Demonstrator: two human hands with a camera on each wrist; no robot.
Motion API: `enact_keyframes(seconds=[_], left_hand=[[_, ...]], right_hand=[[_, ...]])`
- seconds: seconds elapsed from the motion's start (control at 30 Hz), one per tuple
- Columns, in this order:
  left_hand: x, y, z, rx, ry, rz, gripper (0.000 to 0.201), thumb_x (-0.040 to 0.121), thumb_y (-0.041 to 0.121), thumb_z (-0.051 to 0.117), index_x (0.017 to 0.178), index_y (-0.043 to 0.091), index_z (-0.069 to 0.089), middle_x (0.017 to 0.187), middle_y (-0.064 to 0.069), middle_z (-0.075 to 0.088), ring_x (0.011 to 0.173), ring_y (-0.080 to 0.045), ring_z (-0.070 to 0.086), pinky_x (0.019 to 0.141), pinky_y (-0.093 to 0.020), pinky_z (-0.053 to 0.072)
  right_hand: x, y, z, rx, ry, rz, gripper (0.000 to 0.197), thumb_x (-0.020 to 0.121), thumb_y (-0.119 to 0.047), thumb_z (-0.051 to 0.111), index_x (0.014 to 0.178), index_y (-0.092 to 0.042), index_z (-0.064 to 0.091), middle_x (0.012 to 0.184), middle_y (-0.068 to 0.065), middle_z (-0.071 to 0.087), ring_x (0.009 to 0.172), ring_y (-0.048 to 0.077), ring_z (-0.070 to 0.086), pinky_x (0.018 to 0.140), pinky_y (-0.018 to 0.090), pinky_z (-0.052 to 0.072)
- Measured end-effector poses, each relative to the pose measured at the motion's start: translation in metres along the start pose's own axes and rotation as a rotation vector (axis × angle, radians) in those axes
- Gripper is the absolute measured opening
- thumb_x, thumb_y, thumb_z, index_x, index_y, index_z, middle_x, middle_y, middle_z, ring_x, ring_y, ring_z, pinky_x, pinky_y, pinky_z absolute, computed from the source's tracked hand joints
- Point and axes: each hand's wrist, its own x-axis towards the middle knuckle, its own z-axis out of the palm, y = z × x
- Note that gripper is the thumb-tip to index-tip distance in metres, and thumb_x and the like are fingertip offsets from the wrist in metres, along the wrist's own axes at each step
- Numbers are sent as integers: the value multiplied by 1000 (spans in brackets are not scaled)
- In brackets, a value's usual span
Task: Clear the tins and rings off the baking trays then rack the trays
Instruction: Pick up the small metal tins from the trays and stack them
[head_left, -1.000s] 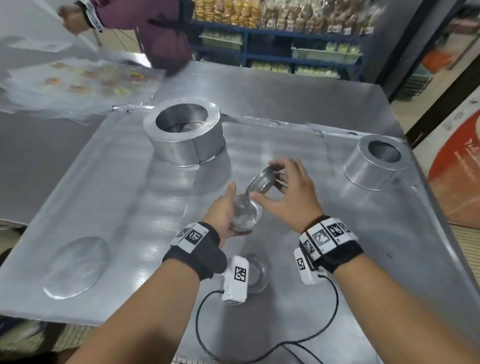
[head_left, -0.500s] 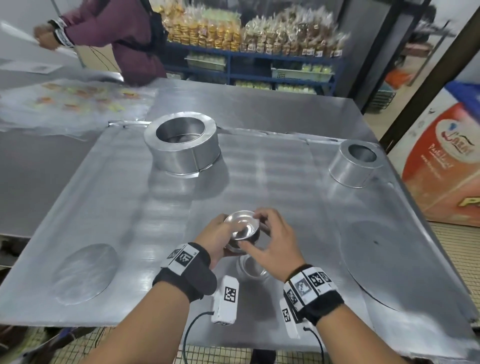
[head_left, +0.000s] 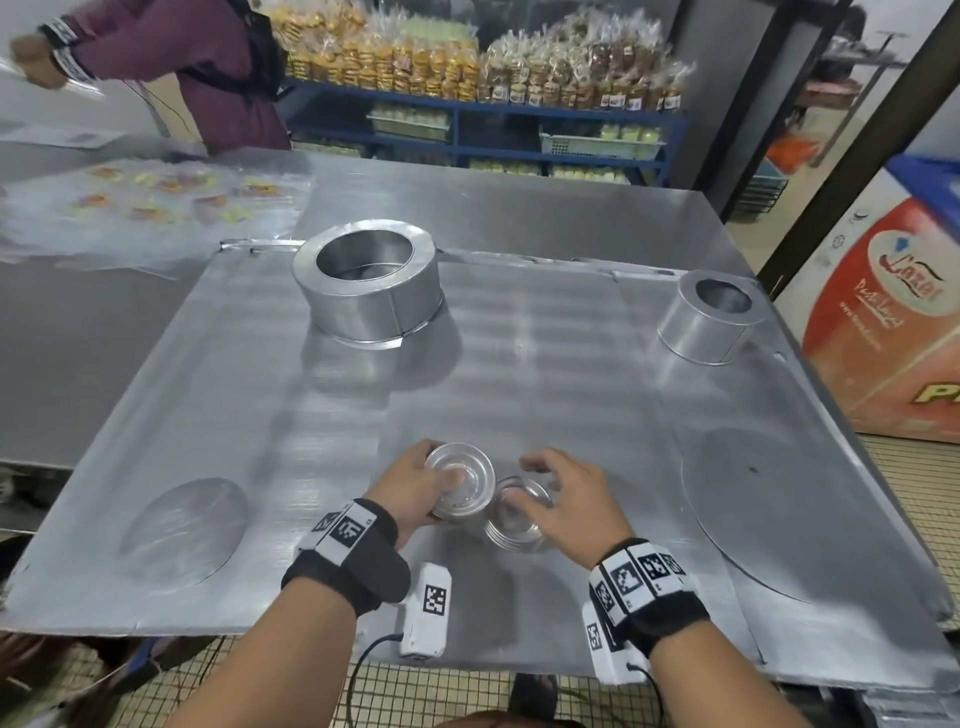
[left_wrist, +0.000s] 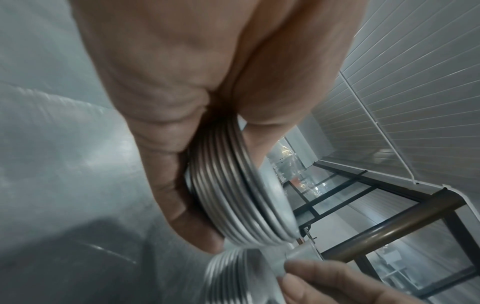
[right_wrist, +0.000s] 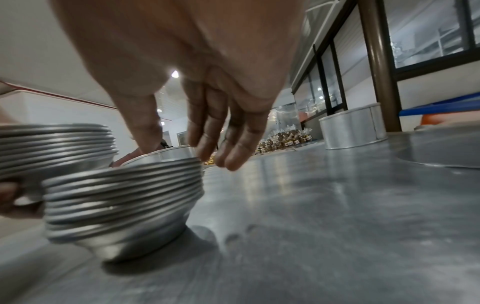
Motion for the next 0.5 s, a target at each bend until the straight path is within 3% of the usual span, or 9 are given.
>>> enact_keyframes(seconds=[0.07,0.23,0.33,0.43,0.5], left_hand=[[0,-2,-4,19,17,-14,22,92,-1,61,111,10,58,102,-15,62,87,-31,62,84,-60,54],[2,-7,-8,20,46,-54,22,91,-1,61,108,12,61,105,-18,61,91,-34,61,85,-65,53],[6,-8,-6,19,53,-78,24,90,-1,60,111,10,60,107,-19,61,92,-35,62,84,-63,53],[9,-4,-3,2,71,-93,27,90,-3,57,114,8,60,105,-19,61,90,-36,61,86,-64,52],[12,0,0,-14,89,-93,28,90,-5,52,115,5,59,104,-20,59,89,-36,60,85,-64,52]], right_hand=[[4,10,3,-67,38,84,36,79,-38,75,109,-20,66,104,-9,68,96,6,62,91,27,51],[10,23,13,-48,-137,297,42,64,-47,79,96,-20,71,89,-6,72,85,13,66,82,32,55],[14,26,16,-8,-153,345,36,62,-32,86,93,-17,73,85,-3,73,80,14,68,75,28,55],[17,29,15,75,-184,387,30,61,-24,88,87,-14,75,79,-1,73,72,13,69,59,16,49],[21,31,14,157,-182,413,34,59,-21,91,88,-15,73,77,-5,71,68,9,65,62,18,51]])
